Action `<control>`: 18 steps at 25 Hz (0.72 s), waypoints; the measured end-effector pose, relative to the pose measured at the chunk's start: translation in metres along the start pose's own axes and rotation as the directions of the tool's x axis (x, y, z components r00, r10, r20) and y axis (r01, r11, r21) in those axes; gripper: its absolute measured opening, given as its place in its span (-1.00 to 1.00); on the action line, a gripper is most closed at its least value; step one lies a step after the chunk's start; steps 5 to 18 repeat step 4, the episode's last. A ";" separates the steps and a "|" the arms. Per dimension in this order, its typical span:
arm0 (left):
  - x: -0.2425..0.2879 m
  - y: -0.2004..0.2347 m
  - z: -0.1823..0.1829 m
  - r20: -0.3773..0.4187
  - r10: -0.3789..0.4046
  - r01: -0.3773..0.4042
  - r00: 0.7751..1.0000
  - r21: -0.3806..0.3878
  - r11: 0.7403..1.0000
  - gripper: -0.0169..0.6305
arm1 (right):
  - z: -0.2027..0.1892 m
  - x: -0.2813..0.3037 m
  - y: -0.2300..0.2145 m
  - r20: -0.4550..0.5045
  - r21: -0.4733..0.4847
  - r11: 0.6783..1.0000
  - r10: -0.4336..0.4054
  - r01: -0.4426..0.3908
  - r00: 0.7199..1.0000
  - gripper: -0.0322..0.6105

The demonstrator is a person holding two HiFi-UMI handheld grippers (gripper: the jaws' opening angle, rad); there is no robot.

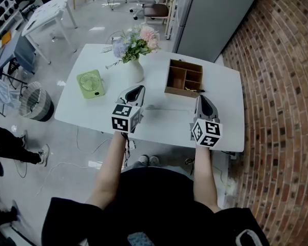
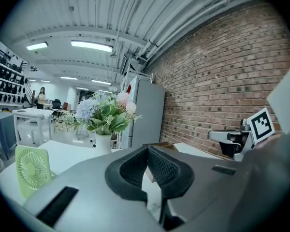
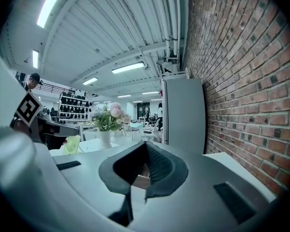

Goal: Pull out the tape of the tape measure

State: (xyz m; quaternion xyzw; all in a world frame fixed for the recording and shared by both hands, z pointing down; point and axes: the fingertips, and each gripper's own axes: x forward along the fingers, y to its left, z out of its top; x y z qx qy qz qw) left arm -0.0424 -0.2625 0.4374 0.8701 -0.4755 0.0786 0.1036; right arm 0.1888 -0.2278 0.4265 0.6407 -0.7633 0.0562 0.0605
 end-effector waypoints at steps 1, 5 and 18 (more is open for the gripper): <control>0.000 0.000 -0.001 -0.002 0.001 -0.001 1.000 -0.001 1.000 -0.88 | 0.000 0.000 -0.001 -0.001 0.000 1.000 0.001 -0.001 1.000 -0.89; 0.001 -0.001 -0.003 -0.008 0.002 -0.002 1.000 -0.005 1.000 -0.88 | -0.002 0.000 -0.002 -0.004 0.001 1.000 0.003 -0.003 1.000 -0.89; 0.001 -0.001 -0.003 -0.008 0.002 -0.002 1.000 -0.005 1.000 -0.88 | -0.002 0.000 -0.002 -0.004 0.001 1.000 0.003 -0.003 1.000 -0.89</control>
